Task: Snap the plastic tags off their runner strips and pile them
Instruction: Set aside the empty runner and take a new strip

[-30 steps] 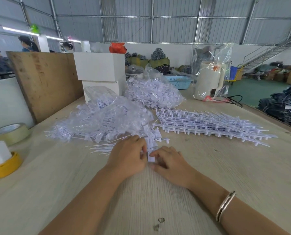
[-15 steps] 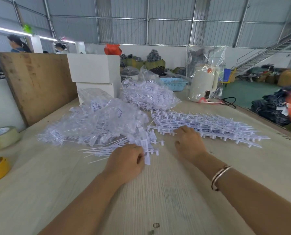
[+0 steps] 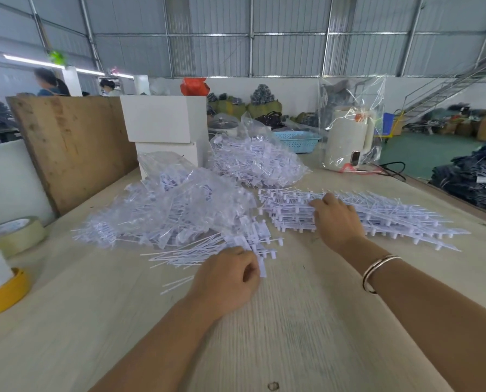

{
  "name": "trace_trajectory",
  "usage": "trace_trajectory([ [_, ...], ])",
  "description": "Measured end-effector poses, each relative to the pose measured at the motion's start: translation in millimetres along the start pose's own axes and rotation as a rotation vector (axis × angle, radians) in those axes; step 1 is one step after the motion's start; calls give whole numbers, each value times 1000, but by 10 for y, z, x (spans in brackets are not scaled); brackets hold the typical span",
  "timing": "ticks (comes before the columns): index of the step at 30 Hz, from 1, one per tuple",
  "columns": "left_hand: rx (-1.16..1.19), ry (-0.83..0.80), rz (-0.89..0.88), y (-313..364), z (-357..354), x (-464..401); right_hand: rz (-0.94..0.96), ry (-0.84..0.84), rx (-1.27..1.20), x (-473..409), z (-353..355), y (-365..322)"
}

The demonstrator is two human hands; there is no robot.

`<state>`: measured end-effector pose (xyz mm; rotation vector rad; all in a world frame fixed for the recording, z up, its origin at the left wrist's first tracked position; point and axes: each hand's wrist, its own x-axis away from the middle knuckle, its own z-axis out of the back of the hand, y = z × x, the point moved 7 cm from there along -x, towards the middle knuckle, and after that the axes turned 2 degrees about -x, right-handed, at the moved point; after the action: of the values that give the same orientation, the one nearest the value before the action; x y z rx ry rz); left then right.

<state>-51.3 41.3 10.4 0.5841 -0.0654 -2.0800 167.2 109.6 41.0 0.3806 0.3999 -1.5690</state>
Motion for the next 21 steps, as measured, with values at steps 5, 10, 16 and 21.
trace_trajectory([
  [5, 473, -11, 175, 127, -35, -68, 66, 44, -95, 21, 93, 83],
  [10, 1329, -346, 511, 630, -401, -412, 206, -48, -108, 168, 23, 83],
  [16, 1725, -166, 855, 809, -801, -824, 339, -188, -268, 252, 34, 50],
  [21, 1787, 22, 933, 793, -905, -924, 105, -247, -612, 173, 62, 272],
])
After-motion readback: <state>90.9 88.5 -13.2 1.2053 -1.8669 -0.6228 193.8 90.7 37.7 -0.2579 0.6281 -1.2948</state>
